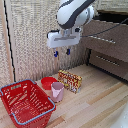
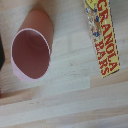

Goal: Shift your gripper thoughtfully near the cereal snack bar. Tenderly grip the snack bar with your precision device. Carefully hover the precision device above the first drawer installation and invite the snack bar to descend into the first drawer installation.

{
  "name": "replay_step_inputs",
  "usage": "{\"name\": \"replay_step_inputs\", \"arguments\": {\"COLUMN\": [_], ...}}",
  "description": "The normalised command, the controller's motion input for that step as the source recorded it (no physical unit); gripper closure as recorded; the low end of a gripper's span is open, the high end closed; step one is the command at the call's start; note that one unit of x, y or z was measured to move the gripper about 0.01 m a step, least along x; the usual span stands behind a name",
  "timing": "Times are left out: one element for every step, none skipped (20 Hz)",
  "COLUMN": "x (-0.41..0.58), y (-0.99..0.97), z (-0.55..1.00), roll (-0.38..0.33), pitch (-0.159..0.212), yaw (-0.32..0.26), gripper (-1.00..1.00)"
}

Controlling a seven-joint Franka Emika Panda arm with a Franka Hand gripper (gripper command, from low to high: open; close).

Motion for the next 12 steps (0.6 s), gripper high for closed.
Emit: {"name": "replay_step_inputs", "arguments": {"x": [-0.271, -0.006, -0.006, -0.009, -0.02, -0.02, -0.023, -0.023, -0.02, -0.011, -0.003, 0.0], "y": [-0.47, -0.53, -0.53, -0.53, -0.53, -0.52, -0.53, -0.51, -0.48, -0.43, -0.35, -0.27], "z": [-0.34, -0.24, -0.24, -0.23, -0.24, -0.23, -0.24, -0.23, -0.22, -0.24, -0.24, -0.23], "roll": [0.02, 0.023, 0.023, 0.02, 0.019, 0.017, 0.019, 0.019, 0.016, 0.005, 0.0, 0.0], "pitch": [0.0, 0.0, 0.0, 0.0, 0.0, 0.0, 0.0, 0.0, 0.0, 0.0, 0.0, 0.0], "yaw": [0.0, 0.048, 0.048, 0.04, 0.036, 0.032, 0.033, 0.032, 0.03, 0.039, 0.05, 0.063], "gripper": [-1.0, -1.0, -1.0, -1.0, -1.0, -1.0, -1.0, -1.0, -1.0, -1.0, -1.0, -1.0]}}
